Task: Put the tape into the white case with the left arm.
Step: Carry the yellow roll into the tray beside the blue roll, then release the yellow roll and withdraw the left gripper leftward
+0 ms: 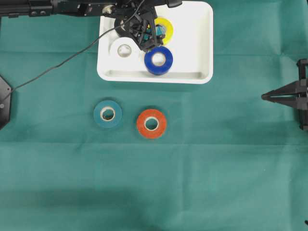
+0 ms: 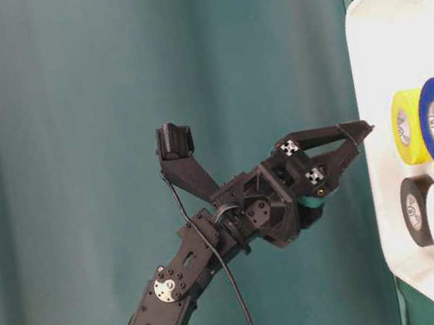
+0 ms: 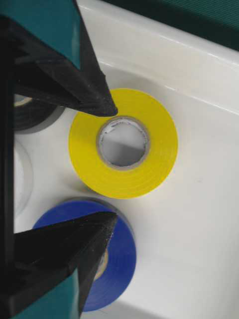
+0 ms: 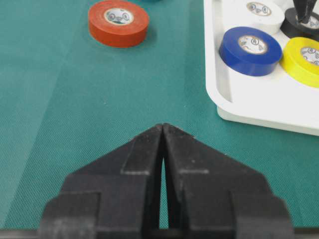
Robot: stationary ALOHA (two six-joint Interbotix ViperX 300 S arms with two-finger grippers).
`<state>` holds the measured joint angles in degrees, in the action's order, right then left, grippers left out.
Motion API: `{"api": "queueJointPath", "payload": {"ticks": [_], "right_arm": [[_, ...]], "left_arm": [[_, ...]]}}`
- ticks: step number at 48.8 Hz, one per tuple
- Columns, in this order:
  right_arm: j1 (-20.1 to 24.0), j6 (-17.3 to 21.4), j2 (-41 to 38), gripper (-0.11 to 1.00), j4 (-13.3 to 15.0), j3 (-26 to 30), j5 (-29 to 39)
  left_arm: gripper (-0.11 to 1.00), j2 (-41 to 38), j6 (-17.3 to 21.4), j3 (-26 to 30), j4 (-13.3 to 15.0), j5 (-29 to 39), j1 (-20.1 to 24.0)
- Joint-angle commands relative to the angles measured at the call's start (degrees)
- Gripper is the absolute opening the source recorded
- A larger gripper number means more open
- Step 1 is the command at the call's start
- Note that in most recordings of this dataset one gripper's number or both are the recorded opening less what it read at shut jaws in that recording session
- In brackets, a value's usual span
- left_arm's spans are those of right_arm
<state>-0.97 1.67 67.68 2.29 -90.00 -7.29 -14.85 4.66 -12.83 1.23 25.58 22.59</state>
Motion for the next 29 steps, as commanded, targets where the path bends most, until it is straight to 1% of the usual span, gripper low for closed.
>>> {"api": "queueJointPath", "payload": {"ticks": [1,6,12,29], "right_arm": [[-0.09,0.00,-0.53,-0.10,0.09,0.62,-0.62],[-0.09,0.00,-0.53,-0.10,0.00,0.62,-0.62],[-0.09,0.00,-0.53,-0.10,0.00,0.62,-0.62],[0.00,0.00,-0.53,-0.10,0.09,0.62,-0.62]], "left_arm": [[0.72,1.49,0.00,0.44,0.00,-0.26,-0.09],[0.72,2.64,0.00,-0.53,-0.09,0.00,-0.09],[0.72,5.62,0.00,-3.78,-0.09,0.26,-0.09],[0.72,16.17,-0.09,-17.40,-0.09,-0.09,0.79]]}}
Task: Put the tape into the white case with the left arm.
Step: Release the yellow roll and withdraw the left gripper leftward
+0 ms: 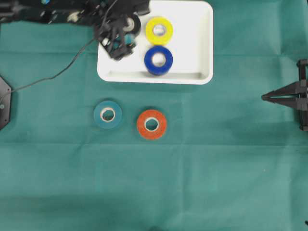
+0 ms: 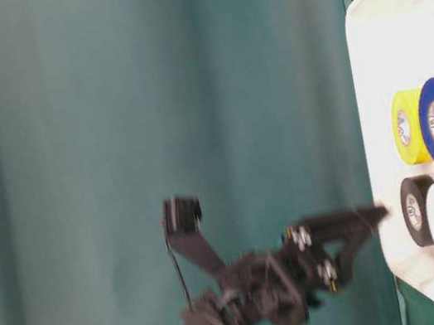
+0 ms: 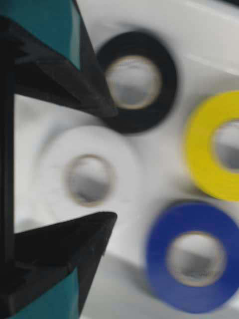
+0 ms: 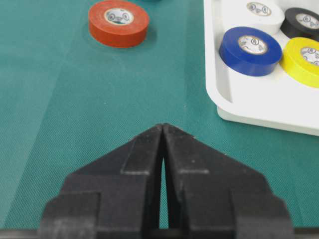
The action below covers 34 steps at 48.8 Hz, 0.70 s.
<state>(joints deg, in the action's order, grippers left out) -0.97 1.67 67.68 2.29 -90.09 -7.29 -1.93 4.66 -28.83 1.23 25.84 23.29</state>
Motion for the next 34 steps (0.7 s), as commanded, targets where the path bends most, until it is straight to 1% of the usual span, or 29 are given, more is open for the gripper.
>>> {"api": "queueJointPath", "payload": {"ticks": [1,11,28,34], "right_arm": [[-0.09,0.00,-0.53,-0.10,0.00,0.70,-0.62],[-0.09,0.00,-0.53,-0.10,0.09,0.70,-0.62],[-0.09,0.00,-0.53,-0.10,0.00,0.70,-0.62],[-0.09,0.00,-0.53,-0.10,0.00,0.70,-0.62]], "left_arm": [[0.72,3.69,-0.09,-2.29,-0.09,-0.35,0.09],[0.72,8.35,-0.26,-8.70,-0.09,-0.35,0.09],[0.72,17.40,-0.35,-18.11,0.00,-0.35,0.70],[0.72,20.30,-0.35,-20.65,-0.09,-0.35,0.70]]}}
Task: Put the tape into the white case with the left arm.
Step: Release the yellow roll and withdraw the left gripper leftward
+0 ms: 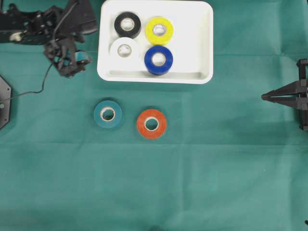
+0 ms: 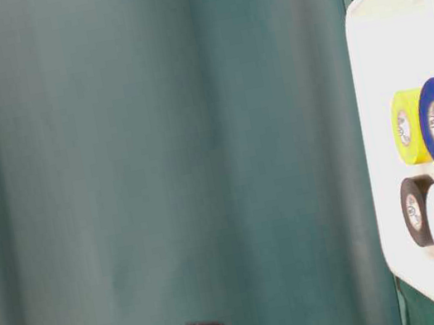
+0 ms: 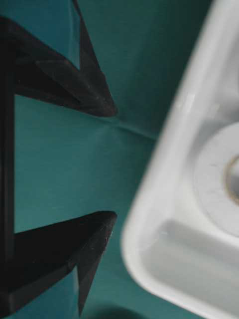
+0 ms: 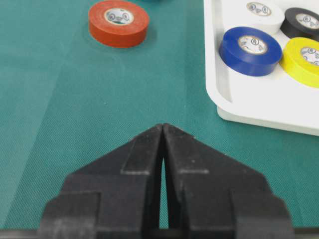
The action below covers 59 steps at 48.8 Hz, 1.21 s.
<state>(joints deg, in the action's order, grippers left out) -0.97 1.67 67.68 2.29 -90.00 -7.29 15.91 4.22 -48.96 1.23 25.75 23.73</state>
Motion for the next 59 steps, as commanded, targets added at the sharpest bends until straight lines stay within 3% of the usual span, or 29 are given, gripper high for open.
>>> {"api": "queueJointPath", "payload": {"ticks": [1,26,59], "right_arm": [[-0.09,0.00,-0.53,-0.10,0.00,0.62,-0.62],[-0.09,0.00,-0.53,-0.10,0.00,0.62,-0.62],[-0.09,0.00,-0.53,-0.10,0.00,0.62,-0.62]], "left_arm": [[0.72,2.90,0.00,-0.88,0.00,-0.26,0.26],[0.72,5.27,0.00,-4.31,0.09,-0.26,-2.11],[0.71,7.03,-0.35,-9.14,0.18,-0.18,-23.38]]}}
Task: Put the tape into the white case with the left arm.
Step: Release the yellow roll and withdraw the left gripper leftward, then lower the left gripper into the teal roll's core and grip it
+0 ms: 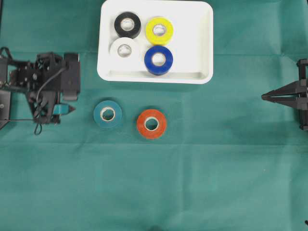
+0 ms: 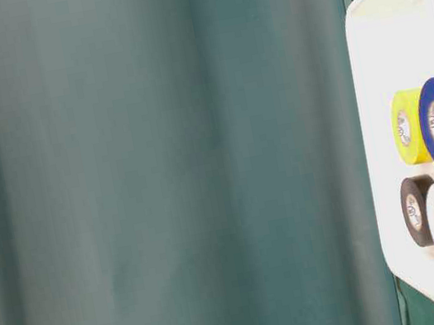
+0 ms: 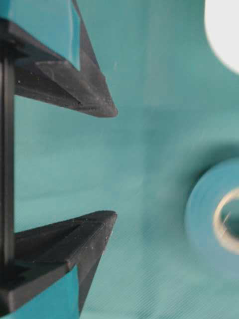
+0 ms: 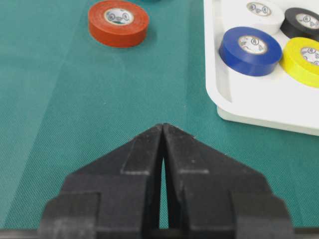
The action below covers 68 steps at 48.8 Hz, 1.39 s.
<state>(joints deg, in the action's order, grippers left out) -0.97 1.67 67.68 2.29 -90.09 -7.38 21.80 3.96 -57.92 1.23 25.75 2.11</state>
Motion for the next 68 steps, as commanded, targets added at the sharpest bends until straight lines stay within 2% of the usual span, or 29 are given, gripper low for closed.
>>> {"api": "queueJointPath", "payload": {"ticks": [1,12,44,51,68], "right_arm": [[-0.09,0.00,-0.53,-0.10,0.00,0.70,-0.53],[-0.09,0.00,-0.53,-0.10,0.09,0.70,-0.53],[-0.09,0.00,-0.53,-0.10,0.00,0.70,-0.53],[-0.09,0.00,-0.53,-0.10,0.00,0.70,-0.53],[-0.09,0.00,-0.53,-0.10,0.00,0.70,-0.53]], "left_arm": [[0.71,1.32,-0.18,-0.35,0.18,-0.18,-2.29],[0.70,3.69,-1.41,-0.79,0.26,-0.26,-5.10],[0.70,2.99,-1.41,-0.18,0.26,-1.58,-6.06],[0.70,2.46,-1.32,0.97,0.18,-2.72,-6.68],[0.70,-4.83,0.26,6.68,0.09,-4.31,-8.53]]}}
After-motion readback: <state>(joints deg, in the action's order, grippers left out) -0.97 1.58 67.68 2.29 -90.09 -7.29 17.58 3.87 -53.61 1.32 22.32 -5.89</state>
